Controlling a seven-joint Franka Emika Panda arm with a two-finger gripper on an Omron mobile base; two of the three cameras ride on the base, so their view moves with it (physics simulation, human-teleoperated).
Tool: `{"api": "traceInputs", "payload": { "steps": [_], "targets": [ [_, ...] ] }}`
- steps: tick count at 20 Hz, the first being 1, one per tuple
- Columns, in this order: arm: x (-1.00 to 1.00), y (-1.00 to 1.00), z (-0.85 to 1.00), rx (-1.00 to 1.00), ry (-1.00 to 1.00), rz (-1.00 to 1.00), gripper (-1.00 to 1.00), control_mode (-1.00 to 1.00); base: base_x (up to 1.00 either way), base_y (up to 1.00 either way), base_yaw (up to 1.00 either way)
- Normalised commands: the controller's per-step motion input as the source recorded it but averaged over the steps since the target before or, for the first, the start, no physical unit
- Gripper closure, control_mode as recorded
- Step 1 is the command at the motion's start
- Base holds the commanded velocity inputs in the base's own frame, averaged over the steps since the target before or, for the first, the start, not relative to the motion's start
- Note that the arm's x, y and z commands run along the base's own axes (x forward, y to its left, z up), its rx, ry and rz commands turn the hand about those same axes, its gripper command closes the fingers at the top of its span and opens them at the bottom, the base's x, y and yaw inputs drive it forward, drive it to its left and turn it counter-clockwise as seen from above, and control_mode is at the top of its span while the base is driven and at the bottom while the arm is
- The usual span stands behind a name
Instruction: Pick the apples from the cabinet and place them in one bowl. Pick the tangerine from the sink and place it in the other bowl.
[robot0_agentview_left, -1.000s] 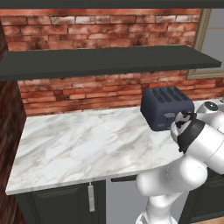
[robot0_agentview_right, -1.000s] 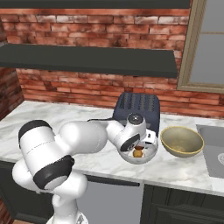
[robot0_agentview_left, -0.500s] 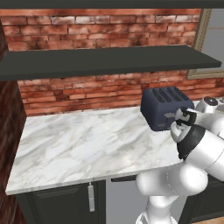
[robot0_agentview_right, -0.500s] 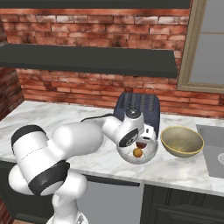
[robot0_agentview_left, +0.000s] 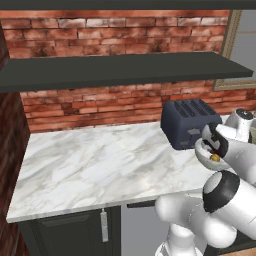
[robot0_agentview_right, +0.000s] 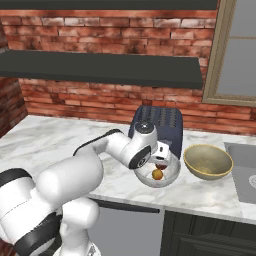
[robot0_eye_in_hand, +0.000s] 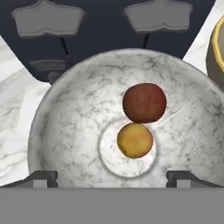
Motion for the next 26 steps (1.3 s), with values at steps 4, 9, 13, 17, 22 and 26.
{"api": "traceInputs", "payload": {
  "steps": [4,9,13,17,22,26],
  "targets": [
    [-0.54,0.33,0.58,0.00,-0.17,0.00,-1.00,-1.00,0.00,0.00,0.00],
    [-0.49,0.39,0.88,-0.01,-0.07,0.00,-1.00,-1.00,0.00,0.00,0.00],
    [-0.63,0.55,0.46,-0.02,0.01,0.00,-1.00,-1.00,0.00,0.00,0.00],
    [-0.60,0.52,0.24,0.00,0.00,0.00,-1.00,-1.00,0.00,0.00,0.00],
    [-0.34,0.43,0.60,0.00,0.13,0.00,-1.00,-1.00,0.00,0.00,0.00],
    [-0.19,0.38,0.52,0.02,0.27,0.00,-1.00,-1.00,0.00,0.00,0.00]
  ]
}}
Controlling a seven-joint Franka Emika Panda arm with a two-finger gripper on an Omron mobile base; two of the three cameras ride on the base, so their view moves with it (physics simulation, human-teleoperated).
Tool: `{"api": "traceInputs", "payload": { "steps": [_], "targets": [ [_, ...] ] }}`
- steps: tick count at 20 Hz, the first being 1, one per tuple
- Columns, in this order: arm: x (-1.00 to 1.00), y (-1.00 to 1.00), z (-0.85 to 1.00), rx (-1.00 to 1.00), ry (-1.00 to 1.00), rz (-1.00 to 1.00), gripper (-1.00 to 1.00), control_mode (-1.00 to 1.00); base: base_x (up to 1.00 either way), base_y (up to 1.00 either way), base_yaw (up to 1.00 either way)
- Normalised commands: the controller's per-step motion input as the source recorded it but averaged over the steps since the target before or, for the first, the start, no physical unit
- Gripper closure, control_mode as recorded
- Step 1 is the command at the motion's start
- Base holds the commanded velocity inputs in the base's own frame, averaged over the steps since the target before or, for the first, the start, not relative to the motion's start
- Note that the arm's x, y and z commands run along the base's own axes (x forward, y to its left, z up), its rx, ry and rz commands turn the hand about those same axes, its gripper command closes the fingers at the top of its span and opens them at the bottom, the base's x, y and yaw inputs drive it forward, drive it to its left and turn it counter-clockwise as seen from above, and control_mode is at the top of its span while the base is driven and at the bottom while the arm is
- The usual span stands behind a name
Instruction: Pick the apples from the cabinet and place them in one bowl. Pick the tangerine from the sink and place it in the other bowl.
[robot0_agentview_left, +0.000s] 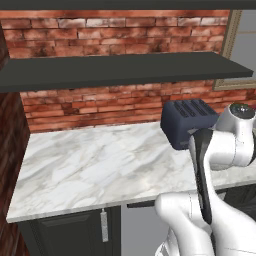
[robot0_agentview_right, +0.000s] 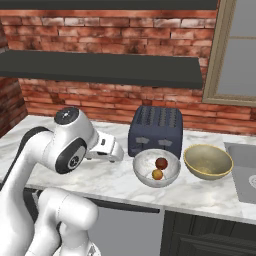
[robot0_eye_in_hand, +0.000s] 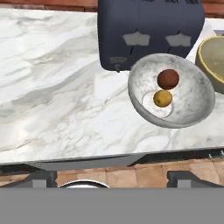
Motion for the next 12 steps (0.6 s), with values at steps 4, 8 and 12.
{"api": "traceInputs", "payload": {
  "steps": [4,8,12],
  "targets": [
    [-0.49,0.44,0.30,0.13,0.15,0.00,-1.00,-1.00,0.00,0.00,0.00],
    [-0.87,0.39,0.00,0.14,-0.18,0.00,-1.00,-1.00,0.00,0.00,0.00],
    [-0.64,0.50,0.00,0.08,-0.37,0.00,-1.00,-1.00,0.00,0.00,0.00]
  ]
}}
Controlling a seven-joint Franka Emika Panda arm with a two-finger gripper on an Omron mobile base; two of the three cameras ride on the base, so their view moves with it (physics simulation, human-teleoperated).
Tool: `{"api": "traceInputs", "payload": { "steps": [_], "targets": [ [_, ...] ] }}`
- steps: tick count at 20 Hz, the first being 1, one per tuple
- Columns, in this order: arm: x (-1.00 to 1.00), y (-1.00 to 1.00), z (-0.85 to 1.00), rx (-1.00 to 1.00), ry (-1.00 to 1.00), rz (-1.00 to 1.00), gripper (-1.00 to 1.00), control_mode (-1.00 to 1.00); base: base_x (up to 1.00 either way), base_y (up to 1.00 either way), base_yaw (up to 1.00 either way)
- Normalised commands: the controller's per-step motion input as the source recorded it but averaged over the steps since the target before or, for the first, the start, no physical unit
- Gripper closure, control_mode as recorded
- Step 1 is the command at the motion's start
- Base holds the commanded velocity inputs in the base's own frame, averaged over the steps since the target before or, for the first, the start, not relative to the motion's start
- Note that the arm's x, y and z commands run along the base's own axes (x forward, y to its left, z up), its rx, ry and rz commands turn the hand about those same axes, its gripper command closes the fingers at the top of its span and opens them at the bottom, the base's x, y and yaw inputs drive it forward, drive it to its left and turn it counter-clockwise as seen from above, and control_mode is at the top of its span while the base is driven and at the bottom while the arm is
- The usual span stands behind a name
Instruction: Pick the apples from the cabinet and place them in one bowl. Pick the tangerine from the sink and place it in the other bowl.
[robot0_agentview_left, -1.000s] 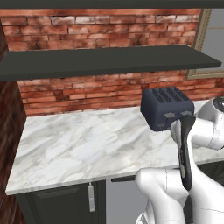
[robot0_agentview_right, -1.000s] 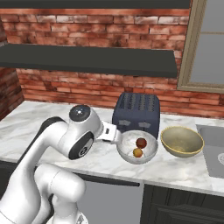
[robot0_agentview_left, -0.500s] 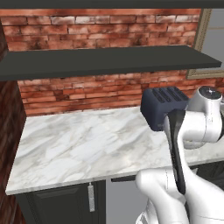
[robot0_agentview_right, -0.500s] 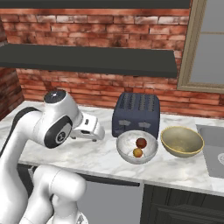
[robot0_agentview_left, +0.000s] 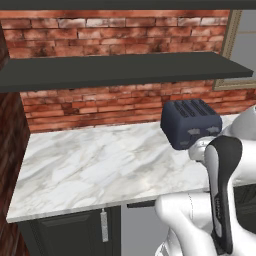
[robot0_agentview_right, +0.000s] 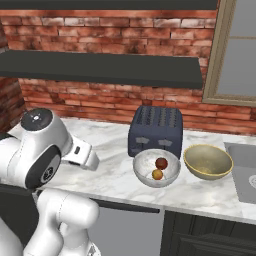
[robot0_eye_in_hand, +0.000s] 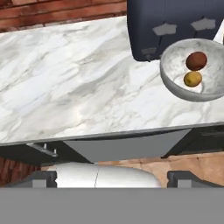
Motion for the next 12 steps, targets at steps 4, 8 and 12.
{"api": "traceInputs", "payload": {
  "steps": [4,8,12],
  "targets": [
    [-0.59,0.70,0.04,0.00,-0.19,0.00,-1.00,-1.00,0.00,0.00,0.00],
    [-0.16,0.10,0.07,0.00,0.00,0.00,-1.00,-1.00,0.00,0.00,0.00],
    [0.00,0.00,0.00,0.00,0.00,0.00,-1.00,-1.00,0.00,0.00,0.00]
  ]
}}
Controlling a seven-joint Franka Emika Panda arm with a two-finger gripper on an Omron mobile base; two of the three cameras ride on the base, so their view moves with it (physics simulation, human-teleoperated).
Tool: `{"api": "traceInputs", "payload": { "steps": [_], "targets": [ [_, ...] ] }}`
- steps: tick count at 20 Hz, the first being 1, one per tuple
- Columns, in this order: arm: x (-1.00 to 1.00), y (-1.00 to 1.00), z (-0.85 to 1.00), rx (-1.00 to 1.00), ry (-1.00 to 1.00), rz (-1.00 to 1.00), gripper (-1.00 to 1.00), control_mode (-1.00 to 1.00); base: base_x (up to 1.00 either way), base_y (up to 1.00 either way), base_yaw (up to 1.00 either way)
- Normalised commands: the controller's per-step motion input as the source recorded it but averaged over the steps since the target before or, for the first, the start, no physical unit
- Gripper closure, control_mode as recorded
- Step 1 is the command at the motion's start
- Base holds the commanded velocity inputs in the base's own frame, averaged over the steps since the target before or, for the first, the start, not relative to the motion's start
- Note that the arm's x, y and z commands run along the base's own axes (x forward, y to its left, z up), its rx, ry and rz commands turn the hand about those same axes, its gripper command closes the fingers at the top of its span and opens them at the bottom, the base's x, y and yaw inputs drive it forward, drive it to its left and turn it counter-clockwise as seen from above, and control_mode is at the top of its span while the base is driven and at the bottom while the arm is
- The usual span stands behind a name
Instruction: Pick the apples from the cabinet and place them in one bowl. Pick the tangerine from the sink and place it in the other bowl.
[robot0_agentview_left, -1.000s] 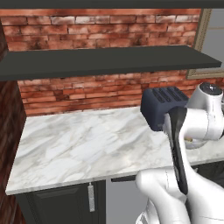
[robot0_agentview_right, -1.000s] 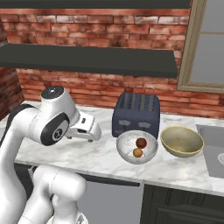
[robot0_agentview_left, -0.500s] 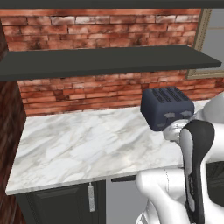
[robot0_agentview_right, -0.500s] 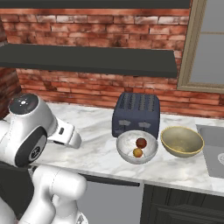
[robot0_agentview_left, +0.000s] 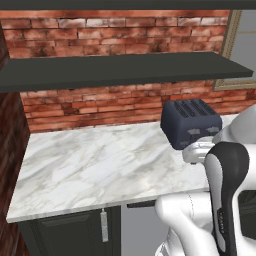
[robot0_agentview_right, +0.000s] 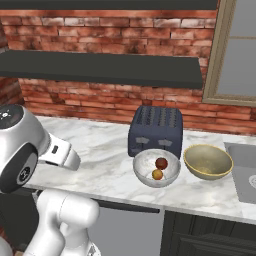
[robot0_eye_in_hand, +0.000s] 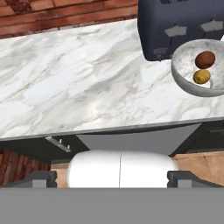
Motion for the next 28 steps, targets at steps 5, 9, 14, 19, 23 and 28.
{"api": "traceInputs", "payload": {
  "steps": [5,9,14,19,23,28],
  "targets": [
    [0.00,0.00,0.00,0.00,0.00,0.00,-1.00,-1.00,0.00,0.00,0.00],
    [0.00,0.00,0.00,0.00,0.00,0.00,-1.00,1.00,-0.36,0.00,0.00],
    [0.00,0.00,0.00,0.00,0.00,0.00,-1.00,1.00,-0.97,0.00,0.00],
    [0.00,0.00,0.00,0.00,0.00,0.00,-1.00,1.00,-0.12,-0.46,-0.02],
    [0.00,0.00,0.00,0.00,0.00,0.00,-1.00,1.00,0.00,-0.96,0.00],
    [0.00,0.00,0.00,0.00,0.00,0.00,-1.00,1.00,0.01,-1.00,0.00]
  ]
}}
